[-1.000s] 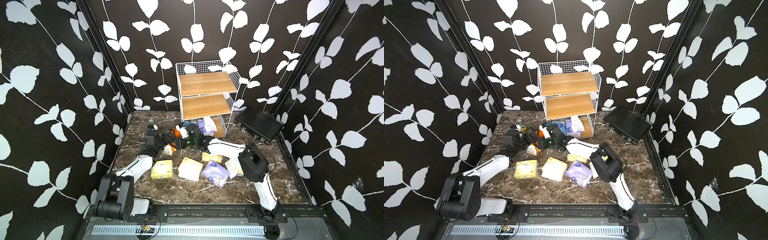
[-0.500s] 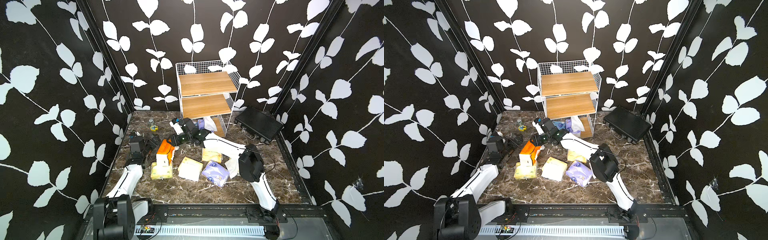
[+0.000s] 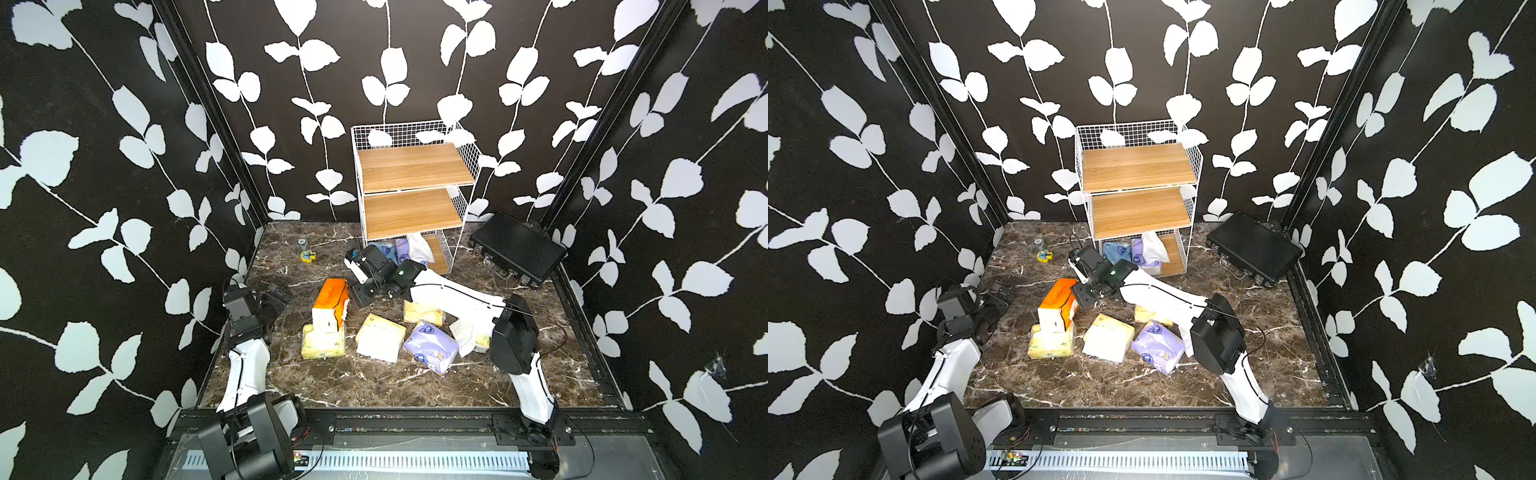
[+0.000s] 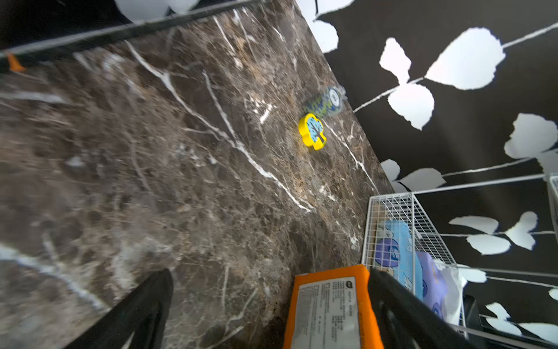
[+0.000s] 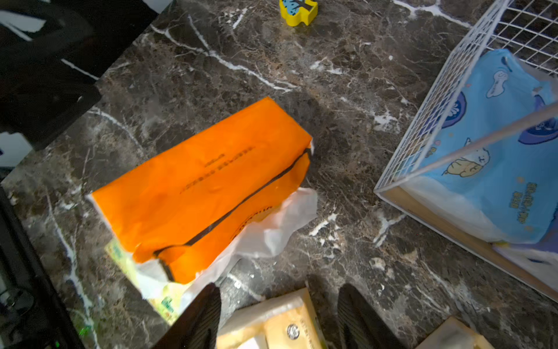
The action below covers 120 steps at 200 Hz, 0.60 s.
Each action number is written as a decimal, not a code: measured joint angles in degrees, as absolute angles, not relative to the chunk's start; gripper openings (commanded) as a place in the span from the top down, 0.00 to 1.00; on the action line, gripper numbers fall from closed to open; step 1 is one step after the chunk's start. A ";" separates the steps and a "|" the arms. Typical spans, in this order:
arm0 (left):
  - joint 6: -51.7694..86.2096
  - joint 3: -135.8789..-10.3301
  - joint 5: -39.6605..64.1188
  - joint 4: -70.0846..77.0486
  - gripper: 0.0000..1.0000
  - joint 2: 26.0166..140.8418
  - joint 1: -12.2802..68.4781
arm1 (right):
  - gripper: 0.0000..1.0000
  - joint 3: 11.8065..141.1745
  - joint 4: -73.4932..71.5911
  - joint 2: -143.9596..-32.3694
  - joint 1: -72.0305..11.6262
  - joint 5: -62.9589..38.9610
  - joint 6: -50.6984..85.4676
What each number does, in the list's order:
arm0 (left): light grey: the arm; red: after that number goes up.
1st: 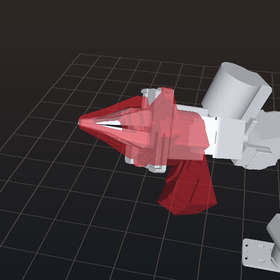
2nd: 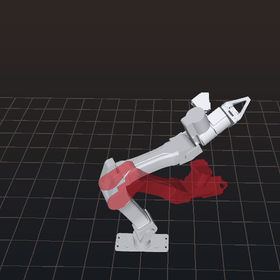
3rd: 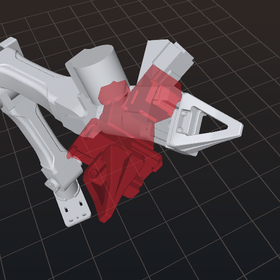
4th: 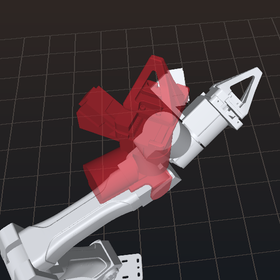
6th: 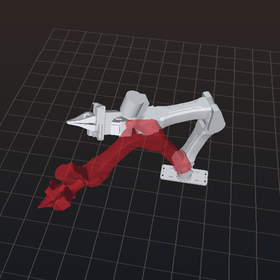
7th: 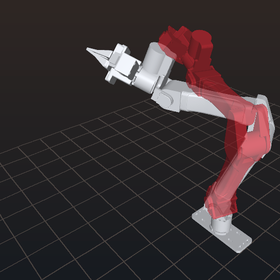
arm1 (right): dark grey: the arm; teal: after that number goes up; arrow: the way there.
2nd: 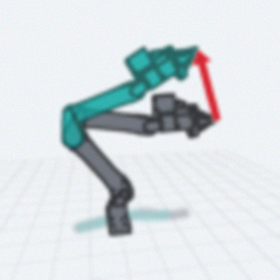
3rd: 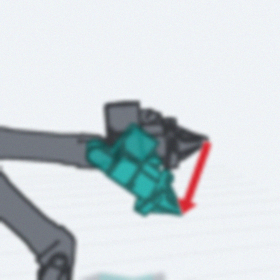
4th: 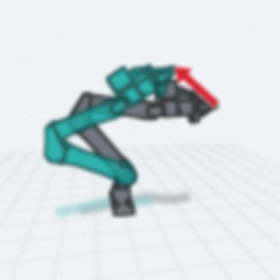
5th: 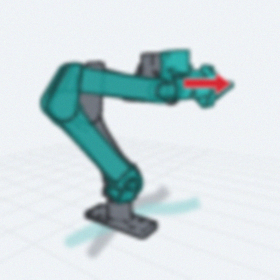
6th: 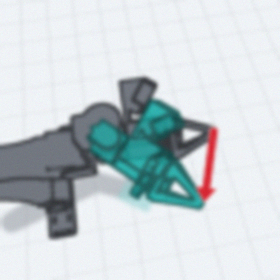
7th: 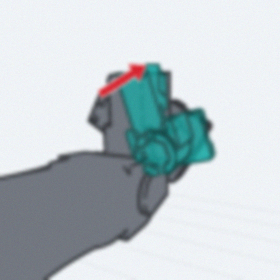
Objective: Remove the tissue boxes from the shelf
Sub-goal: Adjust the box of tissues at the center of the board.
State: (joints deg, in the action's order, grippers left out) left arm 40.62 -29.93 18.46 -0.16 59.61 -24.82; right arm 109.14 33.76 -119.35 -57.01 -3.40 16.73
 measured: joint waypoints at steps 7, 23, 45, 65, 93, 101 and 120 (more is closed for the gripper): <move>40.60 -29.93 18.70 -0.32 0.01 59.00 -25.47 | 0.38 108.57 33.56 -118.74 -57.54 -3.77 16.45; 40.58 -29.93 19.09 -0.60 0.01 57.71 -26.44 | 0.38 108.20 33.23 -118.61 -58.37 -4.80 16.38; 40.45 -29.93 19.68 -1.76 0.01 55.99 -26.46 | 0.39 109.73 33.56 -120.70 -59.29 -5.89 16.49; 40.03 -29.93 19.66 -3.84 0.01 53.41 -26.59 | 0.39 113.54 33.58 -124.73 -59.37 -6.94 16.80; 39.20 -29.98 19.42 -5.98 0.01 50.02 -27.64 | 0.39 122.32 35.05 -131.48 -59.35 -7.94 17.56; 39.11 -29.98 19.49 -6.33 0.01 49.74 -28.05 | 0.39 125.75 35.42 -133.64 -59.35 -8.14 17.65; 39.09 -29.98 19.79 -6.66 0.01 50.11 -29.06 | 0.39 133.91 35.88 -138.61 -59.29 -8.60 17.96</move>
State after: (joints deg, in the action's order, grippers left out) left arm 39.09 -29.98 19.79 -6.66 50.11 -29.06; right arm 133.91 35.88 -138.61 -59.29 -8.60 17.96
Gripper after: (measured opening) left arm 0.989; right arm 0.613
